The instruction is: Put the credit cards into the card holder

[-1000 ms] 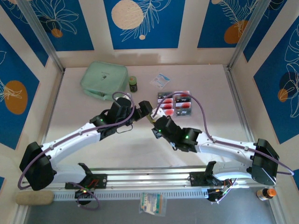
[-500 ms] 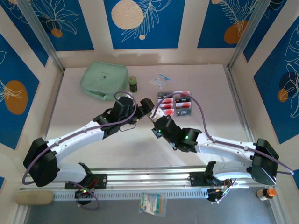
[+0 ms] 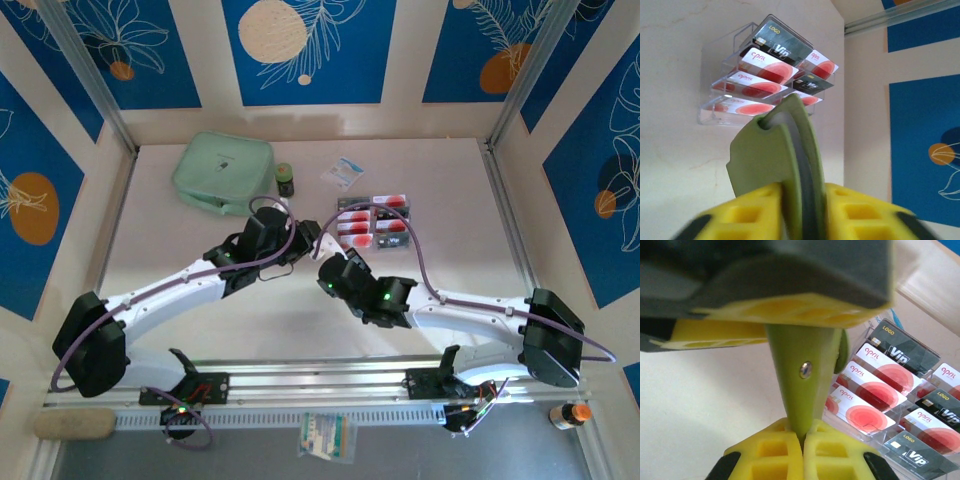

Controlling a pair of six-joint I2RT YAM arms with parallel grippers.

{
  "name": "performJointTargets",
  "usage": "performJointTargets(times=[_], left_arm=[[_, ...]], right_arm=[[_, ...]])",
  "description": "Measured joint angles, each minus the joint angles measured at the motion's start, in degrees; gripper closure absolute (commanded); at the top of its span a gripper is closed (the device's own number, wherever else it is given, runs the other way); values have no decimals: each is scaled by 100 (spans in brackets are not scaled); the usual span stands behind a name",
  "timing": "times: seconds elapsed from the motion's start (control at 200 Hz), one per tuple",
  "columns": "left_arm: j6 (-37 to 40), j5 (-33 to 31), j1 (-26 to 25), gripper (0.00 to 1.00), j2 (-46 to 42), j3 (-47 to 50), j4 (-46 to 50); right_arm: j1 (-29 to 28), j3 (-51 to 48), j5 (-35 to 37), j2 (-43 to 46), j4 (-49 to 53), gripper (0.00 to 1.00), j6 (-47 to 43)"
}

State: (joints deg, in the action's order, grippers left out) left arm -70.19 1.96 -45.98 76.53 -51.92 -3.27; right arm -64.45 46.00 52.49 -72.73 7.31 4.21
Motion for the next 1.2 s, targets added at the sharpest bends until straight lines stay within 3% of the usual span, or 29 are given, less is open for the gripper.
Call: performJointTargets(times=[0.04,0.11,0.275,0.345,0.465,0.55,0.635,0.745,0.815,1.01,1.2], left_arm=[[-26,0,-2,100,0,11,-50],[48,15,-2,100,-2,59,-133],[308,216,153,100,-63,393,-518],[573,516,413,100,-157,509,-597],[1080,1287,1038,100,-192,577,-758],[1464,1941,1362,100,-192,570,-914],[1749,2586,1528,100,-184,533,-1032],[1886,3357,1670,100,-57,380,-1274],[1858,3722,1722,100,70,273,-1469],[1438,4430,1823,100,507,125,-2166],[955,4763,1860,100,763,125,-2756]], right_arm=[[2,4,22,0,22,83,15],[50,17,-42,20,105,68,68],[579,15,-903,704,472,54,374],[1209,13,-1451,1268,612,50,704],[2817,17,-2903,2028,776,43,1449],[3825,24,-4124,2039,811,40,2017],[4387,28,-5259,1690,765,38,2465],[4492,28,-6354,1123,651,37,2850],[4369,28,-6673,990,621,37,2911],[3974,164,-6798,997,568,31,2796],[4299,68,-7145,1032,122,21,3062]])
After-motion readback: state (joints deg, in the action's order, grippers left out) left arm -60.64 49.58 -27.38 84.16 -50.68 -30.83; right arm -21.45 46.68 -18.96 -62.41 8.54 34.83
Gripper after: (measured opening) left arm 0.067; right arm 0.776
